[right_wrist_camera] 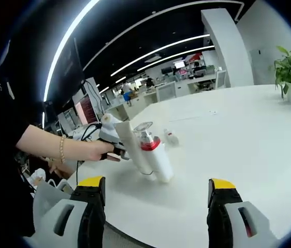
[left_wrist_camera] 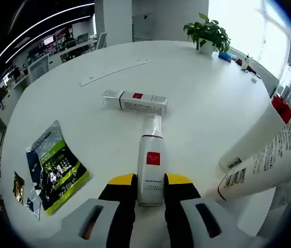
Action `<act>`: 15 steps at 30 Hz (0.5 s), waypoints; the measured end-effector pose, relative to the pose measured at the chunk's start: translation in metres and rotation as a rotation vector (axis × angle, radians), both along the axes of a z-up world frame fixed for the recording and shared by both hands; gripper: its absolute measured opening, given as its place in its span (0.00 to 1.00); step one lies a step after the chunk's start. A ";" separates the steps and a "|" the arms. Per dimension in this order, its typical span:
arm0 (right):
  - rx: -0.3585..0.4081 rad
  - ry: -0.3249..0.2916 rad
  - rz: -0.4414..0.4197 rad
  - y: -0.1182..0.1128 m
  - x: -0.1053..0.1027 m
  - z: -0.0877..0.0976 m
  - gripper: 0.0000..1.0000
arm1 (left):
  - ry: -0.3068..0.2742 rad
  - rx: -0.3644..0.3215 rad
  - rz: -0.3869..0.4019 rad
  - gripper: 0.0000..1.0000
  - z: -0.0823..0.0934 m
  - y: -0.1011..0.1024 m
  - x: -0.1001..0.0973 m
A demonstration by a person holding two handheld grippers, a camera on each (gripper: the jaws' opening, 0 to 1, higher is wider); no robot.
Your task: Arrange the skincare products in the storage area until every visible bottle or jar stands upright without overlapping.
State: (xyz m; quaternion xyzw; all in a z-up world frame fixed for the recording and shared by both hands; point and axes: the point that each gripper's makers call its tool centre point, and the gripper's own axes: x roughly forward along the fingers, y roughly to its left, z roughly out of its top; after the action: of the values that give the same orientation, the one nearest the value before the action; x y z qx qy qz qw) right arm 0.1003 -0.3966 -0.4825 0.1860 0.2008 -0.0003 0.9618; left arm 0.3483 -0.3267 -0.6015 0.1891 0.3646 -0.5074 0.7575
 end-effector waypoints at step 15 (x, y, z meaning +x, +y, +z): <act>0.044 -0.037 0.047 0.014 0.010 0.012 0.86 | -0.073 -0.209 0.105 0.19 0.080 0.047 -0.005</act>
State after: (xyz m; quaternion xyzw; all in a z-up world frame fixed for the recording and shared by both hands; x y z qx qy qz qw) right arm 0.1098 -0.3822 -0.4702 0.2023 0.1874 0.0300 0.9608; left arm 0.3431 -0.2792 -0.5214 0.1081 0.2914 -0.4950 0.8114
